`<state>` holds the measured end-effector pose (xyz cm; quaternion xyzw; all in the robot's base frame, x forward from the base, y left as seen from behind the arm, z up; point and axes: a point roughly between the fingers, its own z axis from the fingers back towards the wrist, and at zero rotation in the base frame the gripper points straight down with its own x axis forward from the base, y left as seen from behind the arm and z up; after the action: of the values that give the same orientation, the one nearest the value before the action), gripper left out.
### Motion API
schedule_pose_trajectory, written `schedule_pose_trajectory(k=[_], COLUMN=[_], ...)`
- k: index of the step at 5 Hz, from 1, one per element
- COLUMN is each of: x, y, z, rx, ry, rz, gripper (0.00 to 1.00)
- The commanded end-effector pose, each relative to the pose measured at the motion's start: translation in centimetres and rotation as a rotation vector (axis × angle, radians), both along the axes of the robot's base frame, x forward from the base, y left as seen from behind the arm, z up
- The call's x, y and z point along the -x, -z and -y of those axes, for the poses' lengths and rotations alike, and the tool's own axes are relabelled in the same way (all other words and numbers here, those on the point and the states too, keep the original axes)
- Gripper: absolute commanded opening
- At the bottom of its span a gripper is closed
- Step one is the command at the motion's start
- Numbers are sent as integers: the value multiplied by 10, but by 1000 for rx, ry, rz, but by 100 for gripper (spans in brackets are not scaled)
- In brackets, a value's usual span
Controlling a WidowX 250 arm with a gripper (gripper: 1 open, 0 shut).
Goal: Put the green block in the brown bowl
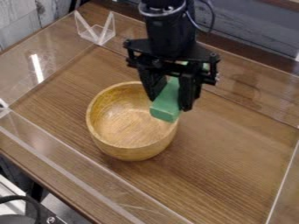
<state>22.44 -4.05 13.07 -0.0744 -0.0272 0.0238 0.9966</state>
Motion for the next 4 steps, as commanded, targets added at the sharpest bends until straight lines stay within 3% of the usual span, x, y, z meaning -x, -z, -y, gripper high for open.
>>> schedule_pose_trajectory(k=[1, 4], x=[-2, 0], y=[-5, 1], z=[1, 1], rx=[1, 5], ry=[9, 2], rz=[32, 36], gripper=[0, 0])
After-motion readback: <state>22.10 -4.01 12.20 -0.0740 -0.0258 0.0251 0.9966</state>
